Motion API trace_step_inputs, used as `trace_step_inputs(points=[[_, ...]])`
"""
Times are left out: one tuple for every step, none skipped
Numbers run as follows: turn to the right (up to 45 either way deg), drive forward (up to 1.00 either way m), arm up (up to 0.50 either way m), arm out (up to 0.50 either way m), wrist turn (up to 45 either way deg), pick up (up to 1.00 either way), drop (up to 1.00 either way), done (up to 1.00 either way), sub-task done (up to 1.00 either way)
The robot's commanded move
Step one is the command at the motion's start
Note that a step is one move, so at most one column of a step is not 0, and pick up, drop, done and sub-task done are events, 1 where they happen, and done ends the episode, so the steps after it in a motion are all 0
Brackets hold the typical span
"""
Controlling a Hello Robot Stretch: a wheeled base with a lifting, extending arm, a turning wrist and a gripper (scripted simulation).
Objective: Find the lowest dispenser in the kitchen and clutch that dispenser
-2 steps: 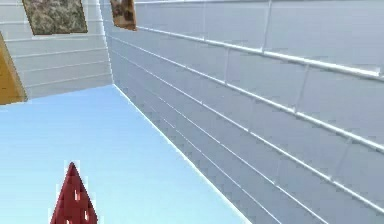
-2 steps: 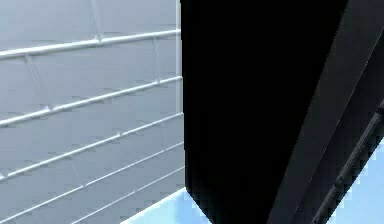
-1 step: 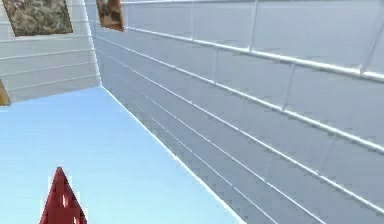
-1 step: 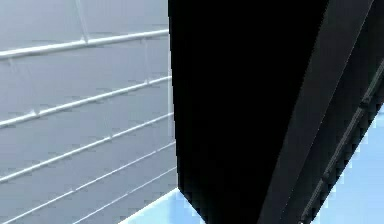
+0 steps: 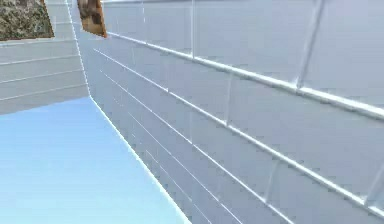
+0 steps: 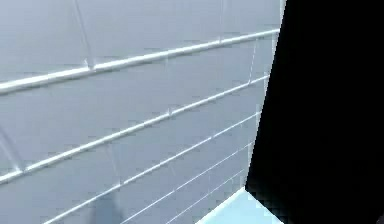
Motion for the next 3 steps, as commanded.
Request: trace_step_inputs(points=[[-33.0,0.0,0.0,0.0,0.0,0.0,0.0,0.0,0.0],[0.0,0.5,0.0,0.0,0.0,0.0,0.0,0.0,0.0],[-45.0,0.0,0.0,0.0,0.0,0.0,0.0,0.0,0.0]])
